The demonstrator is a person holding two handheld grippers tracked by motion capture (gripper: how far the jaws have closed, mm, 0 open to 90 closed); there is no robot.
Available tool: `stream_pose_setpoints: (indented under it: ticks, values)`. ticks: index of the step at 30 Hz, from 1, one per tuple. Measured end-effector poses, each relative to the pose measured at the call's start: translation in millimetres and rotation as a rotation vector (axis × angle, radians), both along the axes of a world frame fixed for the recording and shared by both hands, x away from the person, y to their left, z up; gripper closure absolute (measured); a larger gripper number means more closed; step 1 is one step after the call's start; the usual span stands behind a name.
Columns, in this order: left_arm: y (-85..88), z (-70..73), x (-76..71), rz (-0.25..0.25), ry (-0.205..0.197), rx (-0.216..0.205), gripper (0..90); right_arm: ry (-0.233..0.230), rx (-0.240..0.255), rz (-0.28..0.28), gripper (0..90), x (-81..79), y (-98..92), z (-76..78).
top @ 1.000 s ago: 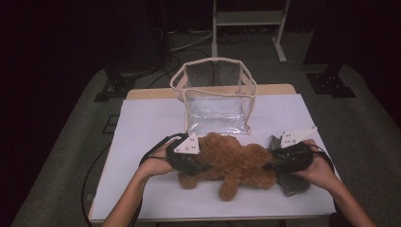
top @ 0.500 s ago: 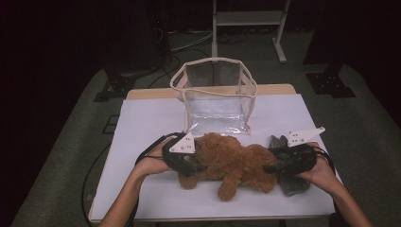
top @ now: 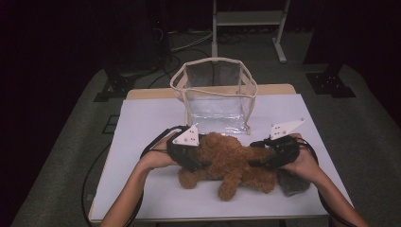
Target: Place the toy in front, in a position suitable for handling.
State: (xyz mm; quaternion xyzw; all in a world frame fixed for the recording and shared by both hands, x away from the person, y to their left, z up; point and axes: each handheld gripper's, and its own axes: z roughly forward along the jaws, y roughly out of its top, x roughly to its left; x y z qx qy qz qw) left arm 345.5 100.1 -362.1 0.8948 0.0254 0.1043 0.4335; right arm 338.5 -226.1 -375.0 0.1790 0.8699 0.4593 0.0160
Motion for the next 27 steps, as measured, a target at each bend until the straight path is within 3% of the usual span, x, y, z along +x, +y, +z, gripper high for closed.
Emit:
stream_pose_setpoints:
  ticks: [4,8,12,22,27]
  values:
    - [-2.1,-2.3,-3.9,0.022,0.021,-0.009,28.9,0.0,-0.03,0.029,29.3,2.5,13.5,-5.8]
    - [-5.5,-0.4,-9.3,0.028,0.025,0.003,32.6,0.033,-0.021,0.055,31.1,7.4,15.2,-11.7]
    - [-11.1,3.4,-14.7,0.023,0.019,0.025,33.5,0.052,-0.009,0.065,31.6,11.2,9.9,-13.0]
    - [-13.7,6.8,-32.4,0.001,0.014,0.057,34.7,0.04,-0.003,0.097,31.7,10.1,6.9,-14.6]
    - [-9.6,4.3,-30.6,0.012,0.005,0.031,31.6,0.038,-0.012,0.096,31.2,8.5,8.6,-12.8]
